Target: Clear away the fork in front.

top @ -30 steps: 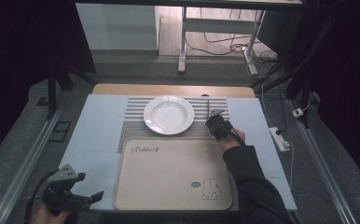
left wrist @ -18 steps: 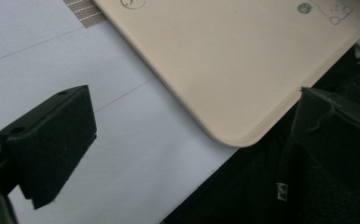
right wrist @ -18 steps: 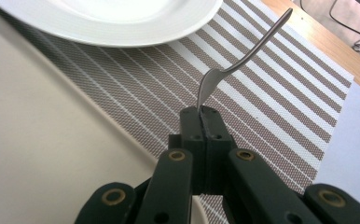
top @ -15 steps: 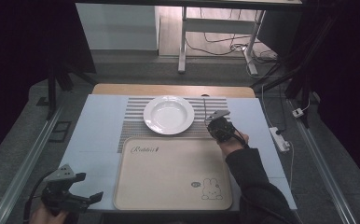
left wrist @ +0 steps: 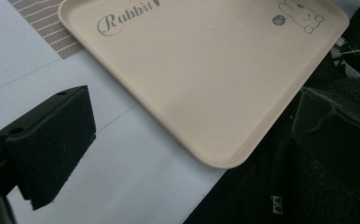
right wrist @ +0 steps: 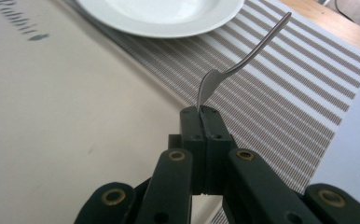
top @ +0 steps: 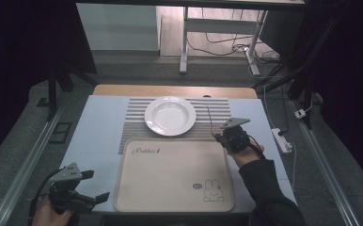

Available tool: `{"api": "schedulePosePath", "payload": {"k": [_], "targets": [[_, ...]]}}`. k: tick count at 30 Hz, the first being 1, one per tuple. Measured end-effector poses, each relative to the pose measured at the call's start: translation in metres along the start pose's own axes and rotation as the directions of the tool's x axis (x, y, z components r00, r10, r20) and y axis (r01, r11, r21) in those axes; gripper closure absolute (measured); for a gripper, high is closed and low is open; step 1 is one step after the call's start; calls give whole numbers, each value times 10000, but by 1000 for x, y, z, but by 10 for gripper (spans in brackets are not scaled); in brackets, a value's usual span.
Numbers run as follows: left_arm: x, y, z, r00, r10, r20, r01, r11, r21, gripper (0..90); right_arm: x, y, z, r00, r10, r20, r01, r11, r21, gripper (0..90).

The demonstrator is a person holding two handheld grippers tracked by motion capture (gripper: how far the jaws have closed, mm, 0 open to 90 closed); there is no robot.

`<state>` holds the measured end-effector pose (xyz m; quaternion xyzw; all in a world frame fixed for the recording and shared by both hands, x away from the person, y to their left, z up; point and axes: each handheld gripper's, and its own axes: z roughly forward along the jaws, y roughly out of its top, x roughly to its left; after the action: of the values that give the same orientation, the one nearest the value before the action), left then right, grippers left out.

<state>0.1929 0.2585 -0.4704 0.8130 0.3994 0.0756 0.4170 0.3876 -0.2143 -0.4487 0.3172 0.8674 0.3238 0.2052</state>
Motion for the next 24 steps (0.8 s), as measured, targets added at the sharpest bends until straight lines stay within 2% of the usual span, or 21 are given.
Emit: {"api": "schedulePosePath", "payload": {"k": [5, 8, 11, 13, 14, 16, 20, 24], "targets": [[0, 6, 8, 9995, 239, 196, -241, 9997, 82, 0, 12, -11, -22, 9984, -47, -558, 33, 9997, -237, 900], [-3, 11, 15, 9977, 579, 343, -587, 9980, 232, 0, 17, -15, -29, 9972, -112, -734, 91, 9995, -292, 900], [-3, 16, 21, 9954, 800, 533, -815, 9963, 282, 0, 26, -22, -41, 9934, 114, -1145, -159, 9991, -384, 900], [-2, 19, 24, 9942, 858, 645, -880, 9956, 328, 0, 29, -24, -44, 9924, 104, -1227, -155, 9990, -411, 900], [-1, 20, 26, 9941, 841, 684, -866, 9956, 349, 0, 35, -28, -50, 9892, 17, -1468, -96, 9985, -530, 900], [1, 23, 28, 9935, 825, 785, -854, 9957, 344, 0, 37, -29, -52, 9884, -5, -1520, -78, 9985, -539, 900], [5, 31, 35, 9909, 845, 1047, -883, 9956, 324, 0, 52, -34, -62, 9802, -311, -1955, 165, 9970, -760, 900], [6, 41, 42, 9872, 1081, 1171, -1136, 9927, 410, 0, 61, -36, -67, 9741, -393, -2225, 205, 9961, -863, 900]]}}
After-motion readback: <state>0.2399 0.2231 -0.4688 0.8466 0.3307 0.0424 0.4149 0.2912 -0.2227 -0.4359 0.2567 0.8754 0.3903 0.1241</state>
